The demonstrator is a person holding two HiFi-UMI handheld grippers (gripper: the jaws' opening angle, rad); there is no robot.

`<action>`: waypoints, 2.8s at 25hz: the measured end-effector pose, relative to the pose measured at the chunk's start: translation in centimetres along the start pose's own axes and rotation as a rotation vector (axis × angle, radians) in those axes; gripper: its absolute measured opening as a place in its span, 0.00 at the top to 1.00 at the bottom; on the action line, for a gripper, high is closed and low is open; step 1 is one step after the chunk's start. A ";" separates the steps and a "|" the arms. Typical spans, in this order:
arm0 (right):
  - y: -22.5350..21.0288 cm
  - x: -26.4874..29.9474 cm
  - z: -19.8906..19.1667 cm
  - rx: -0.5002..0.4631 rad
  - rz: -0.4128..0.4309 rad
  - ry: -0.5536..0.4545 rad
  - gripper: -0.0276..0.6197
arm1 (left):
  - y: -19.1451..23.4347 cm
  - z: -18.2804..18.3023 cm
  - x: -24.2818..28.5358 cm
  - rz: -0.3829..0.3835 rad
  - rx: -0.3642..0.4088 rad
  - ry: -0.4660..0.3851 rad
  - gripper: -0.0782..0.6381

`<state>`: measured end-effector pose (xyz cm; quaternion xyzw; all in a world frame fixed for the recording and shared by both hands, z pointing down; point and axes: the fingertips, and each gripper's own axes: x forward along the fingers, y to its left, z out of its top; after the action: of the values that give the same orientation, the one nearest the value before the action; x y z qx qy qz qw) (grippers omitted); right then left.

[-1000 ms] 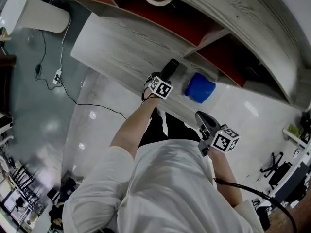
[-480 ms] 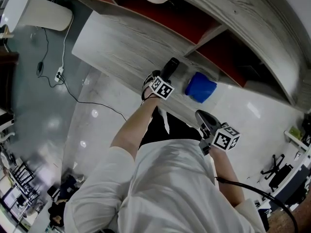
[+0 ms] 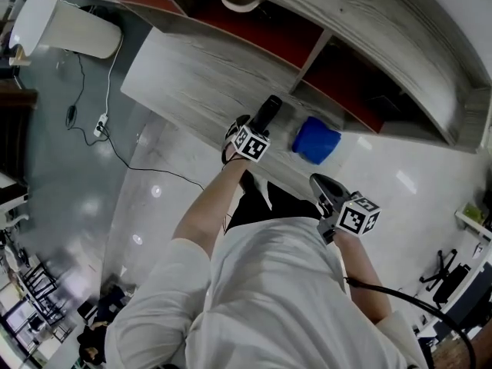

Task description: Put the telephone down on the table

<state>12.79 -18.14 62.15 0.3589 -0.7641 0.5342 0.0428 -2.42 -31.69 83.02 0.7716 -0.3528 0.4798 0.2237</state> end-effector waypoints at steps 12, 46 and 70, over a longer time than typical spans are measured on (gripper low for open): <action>2.3 -0.6 -1.8 -0.094 0.033 -0.002 0.93 | -0.2 -3.4 -12.2 0.086 -0.174 -0.231 0.73; 18.5 -8.6 -24.1 -0.308 -0.002 -0.146 0.93 | -18.1 -22.7 -41.6 -0.392 -0.400 -0.544 0.88; 20.2 -11.7 -21.4 -0.319 0.100 -0.160 0.93 | -22.1 -19.7 -42.9 -0.371 -0.459 -0.597 0.88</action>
<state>2.62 9.29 50.12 0.3507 -0.8571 0.3773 0.0116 -9.61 10.37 52.98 0.8573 -0.3550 0.0958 0.3603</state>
